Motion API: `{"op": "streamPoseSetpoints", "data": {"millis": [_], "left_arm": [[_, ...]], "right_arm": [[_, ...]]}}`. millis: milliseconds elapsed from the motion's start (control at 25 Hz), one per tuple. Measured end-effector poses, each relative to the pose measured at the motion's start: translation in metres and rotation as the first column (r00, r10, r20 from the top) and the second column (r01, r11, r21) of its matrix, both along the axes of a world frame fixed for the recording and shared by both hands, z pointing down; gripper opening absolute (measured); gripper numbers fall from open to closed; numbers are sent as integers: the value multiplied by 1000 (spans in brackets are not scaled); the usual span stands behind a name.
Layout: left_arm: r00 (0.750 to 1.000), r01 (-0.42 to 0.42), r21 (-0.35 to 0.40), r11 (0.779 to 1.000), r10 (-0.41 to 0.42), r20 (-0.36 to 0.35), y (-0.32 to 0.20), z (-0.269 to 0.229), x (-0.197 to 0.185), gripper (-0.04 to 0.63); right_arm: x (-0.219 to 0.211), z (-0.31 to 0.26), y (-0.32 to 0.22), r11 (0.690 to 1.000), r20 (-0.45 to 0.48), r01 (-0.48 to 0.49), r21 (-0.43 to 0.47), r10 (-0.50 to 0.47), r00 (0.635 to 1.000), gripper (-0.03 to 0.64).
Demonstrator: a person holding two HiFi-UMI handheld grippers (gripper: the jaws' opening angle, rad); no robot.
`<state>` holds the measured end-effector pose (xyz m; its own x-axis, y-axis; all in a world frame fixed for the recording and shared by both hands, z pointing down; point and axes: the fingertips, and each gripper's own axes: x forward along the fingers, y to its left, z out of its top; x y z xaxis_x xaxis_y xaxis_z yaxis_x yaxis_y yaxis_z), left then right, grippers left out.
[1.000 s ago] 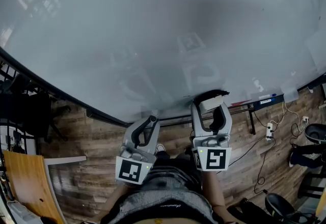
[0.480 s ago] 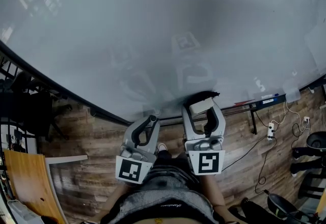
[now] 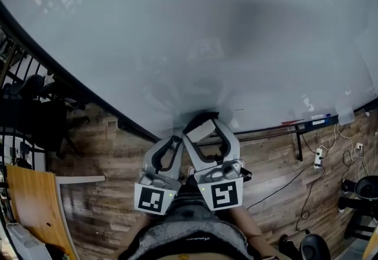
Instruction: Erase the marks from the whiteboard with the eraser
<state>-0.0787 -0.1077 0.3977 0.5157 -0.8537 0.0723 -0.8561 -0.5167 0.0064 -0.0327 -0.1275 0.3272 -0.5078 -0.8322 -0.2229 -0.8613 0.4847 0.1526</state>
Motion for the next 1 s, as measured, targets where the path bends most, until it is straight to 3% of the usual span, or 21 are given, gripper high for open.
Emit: {"op": "streamPoseSetpoints", "data": {"millis": [240, 400, 840, 1000], "left_arm": [[999, 35, -3, 999, -35, 0, 3, 1, -9, 71], [1000, 24, -10, 1000, -24, -6, 3, 2, -4, 71], [998, -66, 1, 998, 66, -10, -8, -1, 34, 71], [996, -85, -3, 996, 85, -16, -11, 0, 49, 71]], "right_arm": [[-15, 0, 2, 998, -25, 61, -10, -61, 998, 261], [-2, -4, 1, 1000, -39, 25, 12, -25, 999, 261], [103, 4, -13, 985, -21, -174, -13, 173, 985, 259], [146, 6, -17, 969, 42, -244, -31, 245, 969, 261]]}}
